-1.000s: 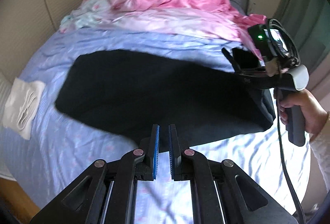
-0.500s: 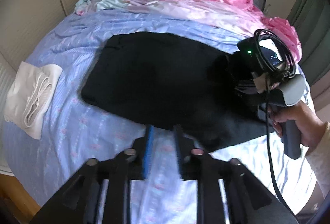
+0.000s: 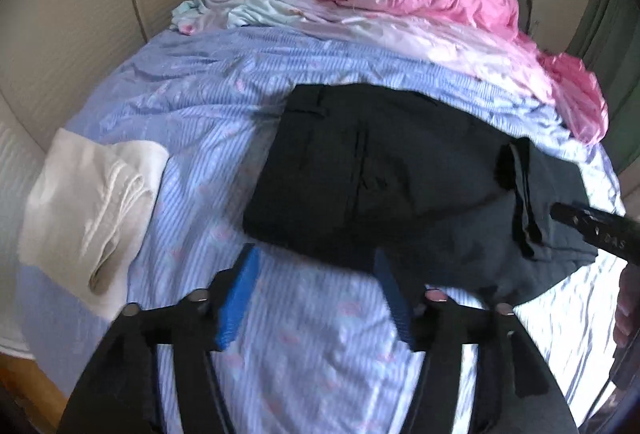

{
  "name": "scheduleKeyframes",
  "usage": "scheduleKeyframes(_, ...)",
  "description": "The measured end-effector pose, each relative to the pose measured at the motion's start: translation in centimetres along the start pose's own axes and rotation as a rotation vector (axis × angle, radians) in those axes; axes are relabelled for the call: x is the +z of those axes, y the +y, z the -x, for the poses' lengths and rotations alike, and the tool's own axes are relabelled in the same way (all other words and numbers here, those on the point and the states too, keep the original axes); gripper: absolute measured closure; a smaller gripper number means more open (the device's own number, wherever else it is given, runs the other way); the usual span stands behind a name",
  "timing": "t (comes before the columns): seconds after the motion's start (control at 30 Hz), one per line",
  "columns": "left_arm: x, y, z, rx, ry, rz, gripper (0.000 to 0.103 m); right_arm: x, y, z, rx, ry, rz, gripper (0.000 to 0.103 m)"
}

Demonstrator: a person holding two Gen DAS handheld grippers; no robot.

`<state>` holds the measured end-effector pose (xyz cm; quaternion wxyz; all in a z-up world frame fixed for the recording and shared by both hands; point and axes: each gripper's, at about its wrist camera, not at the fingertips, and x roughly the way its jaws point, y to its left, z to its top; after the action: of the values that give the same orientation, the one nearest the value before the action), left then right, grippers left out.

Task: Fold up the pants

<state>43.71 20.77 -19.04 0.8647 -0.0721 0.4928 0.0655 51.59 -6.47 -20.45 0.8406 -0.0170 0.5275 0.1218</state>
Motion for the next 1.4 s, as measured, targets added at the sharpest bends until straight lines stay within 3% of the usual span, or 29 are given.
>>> scheduleKeyframes(0.1, 1.3, 2.3, -1.9, -0.07, -0.005, 0.035, 0.023, -0.1, 1.2, 0.1, -0.02, 0.0, -0.031, 0.039)
scheduleKeyframes(0.17, 1.7, 3.5, -3.8, -0.137, 0.044, 0.098, 0.022, 0.0, 2.5, -0.2, -0.031, 0.017, -0.021, 0.039)
scheduleKeyframes(0.23, 1.3, 5.0, -5.8, -0.239, 0.107, 0.225, 0.023, -0.1, 4.1, -0.1, -0.027, 0.044, -0.015, 0.039)
scheduleKeyframes(0.3, 0.3, 6.5, -7.0, -0.309, 0.12, 0.364, 0.022, 0.1, 5.2, -0.1, -0.023, 0.052, -0.006, 0.039)
scheduleKeyframes(0.37, -1.0, 7.9, -8.2, -0.363, 0.118, 0.527, 0.022, 0.2, 6.7, -0.1, -0.04, 0.054, 0.007, 0.039)
scheduleKeyframes(0.5, -2.5, 9.8, -11.7, -0.44, 0.168, 0.741, 0.022, 1.1, 9.9, -1.5, -0.066, 0.076, 0.075, 0.039)
scheduleKeyframes(0.63, -2.8, 10.5, -14.6, -0.471, 0.188, 0.815, 0.023, 2.4, 12.2, -2.8, -0.098, 0.076, 0.141, 0.039)
scheduleKeyframes(0.73, -3.0, 10.6, -16.2, -0.538, 0.176, 0.874, 0.023, 2.8, 13.2, -3.5, -0.103, 0.086, 0.16, 0.039)
scheduleKeyframes(0.83, -2.0, 10.4, -17.7, -0.544, 0.16, 0.886, 0.024, 2.6, 13.5, -3.8, -0.099, 0.095, 0.154, 0.039)
scheduleKeyframes(1.0, -0.1, 10.0, -18.7, -0.493, 0.142, 0.865, 0.024, 2.2, 13.1, -5.0, -0.121, 0.121, 0.161, 0.039)
scheduleKeyframes(1.03, -0.1, 9.8, -18.6, -0.477, 0.137, 0.852, 0.027, 2.1, 12.9, -5.2, -0.12, 0.127, 0.155, 0.039)
scheduleKeyframes(1.1, 0.0, 9.5, -18.3, -0.418, 0.145, 0.819, 0.046, 1.8, 12.3, -5.3, -0.122, 0.136, 0.143, 0.039)
scheduleKeyframes(1.17, -0.1, 9.9, -17.2, -0.414, 0.14, 0.802, 0.067, 1.6, 11.6, -5.2, -0.125, 0.138, 0.134, 0.039)
scheduleKeyframes(1.27, 0.9, 9.6, -14.7, -0.418, 0.11, 0.765, 0.078, 1.6, 10.6, -4.6, -0.109, 0.13, 0.103, 0.039)
scheduleKeyframes(1.4, 4.6, 6.4, -9.4, -0.36, 0.017, 0.569, 0.082, 2.3, 9.1, -2.6, -0.058, 0.089, 0.034, 0.039)
